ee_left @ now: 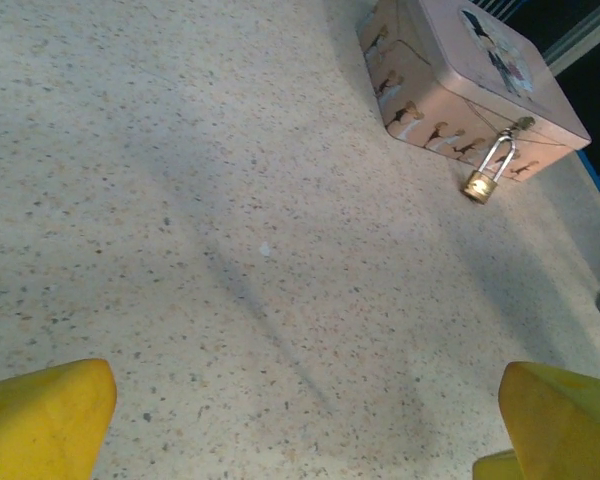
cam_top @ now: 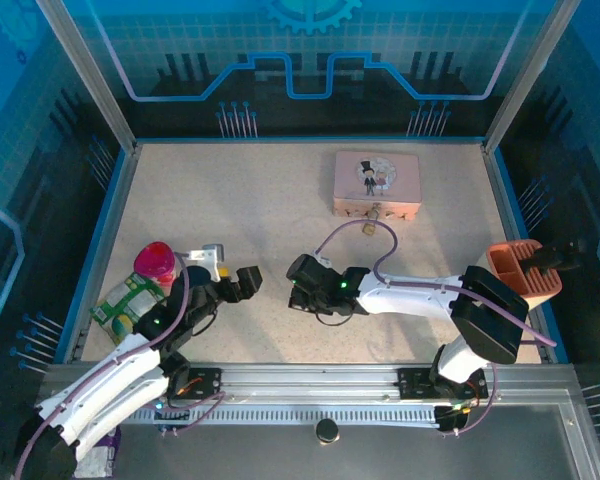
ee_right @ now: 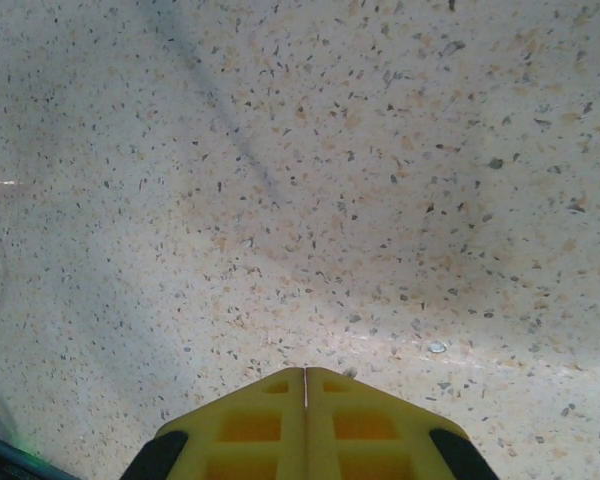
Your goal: Unlock the padlock with the key
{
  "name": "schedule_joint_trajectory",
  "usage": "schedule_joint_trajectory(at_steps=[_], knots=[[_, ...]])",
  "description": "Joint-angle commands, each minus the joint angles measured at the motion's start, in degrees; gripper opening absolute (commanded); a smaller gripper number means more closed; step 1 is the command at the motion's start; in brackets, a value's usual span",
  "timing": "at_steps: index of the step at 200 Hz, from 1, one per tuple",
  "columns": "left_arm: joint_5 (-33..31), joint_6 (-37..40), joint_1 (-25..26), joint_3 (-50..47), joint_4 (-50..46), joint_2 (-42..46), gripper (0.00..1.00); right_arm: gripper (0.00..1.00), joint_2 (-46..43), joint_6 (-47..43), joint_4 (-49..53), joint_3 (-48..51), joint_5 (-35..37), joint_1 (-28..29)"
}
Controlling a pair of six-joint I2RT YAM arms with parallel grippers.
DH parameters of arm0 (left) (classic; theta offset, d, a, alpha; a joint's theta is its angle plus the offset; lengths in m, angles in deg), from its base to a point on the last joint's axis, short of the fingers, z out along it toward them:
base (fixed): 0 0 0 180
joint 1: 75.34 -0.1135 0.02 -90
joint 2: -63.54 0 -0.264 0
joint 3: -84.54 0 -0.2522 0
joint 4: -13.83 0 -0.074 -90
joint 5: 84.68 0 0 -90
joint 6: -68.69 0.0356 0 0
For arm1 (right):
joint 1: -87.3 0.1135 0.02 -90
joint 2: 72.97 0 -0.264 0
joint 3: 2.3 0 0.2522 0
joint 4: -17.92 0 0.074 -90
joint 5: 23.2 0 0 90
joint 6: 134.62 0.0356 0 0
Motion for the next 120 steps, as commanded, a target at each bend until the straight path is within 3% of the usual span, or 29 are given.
schedule_joint_trajectory(at_steps=[1,30,46,71,120], knots=[[6.11,3.43,0.32,0.29,4.83,-1.37,0.99,0.00,-0.99,-1.38,1.11,-1.17,0.21,-1.37],[14.35,7.60,0.37,-1.09,12.49,-4.26,0.99,0.00,-5.07,-4.94,3.94,-2.75,-1.00,-4.87],[19.27,7.92,0.79,-3.52,22.88,-5.43,0.99,0.00,-7.63,-6.80,6.14,-3.91,-1.43,-6.87],[21.09,11.41,3.16,-2.27,29.23,-9.90,0.99,0.00,-11.93,-9.05,6.86,-4.52,-3.94,-9.72],[27.33,19.95,6.66,-2.65,51.27,-23.55,0.99,0.00,-19.82,-13.08,7.68,-4.95,-7.75,-13.67]])
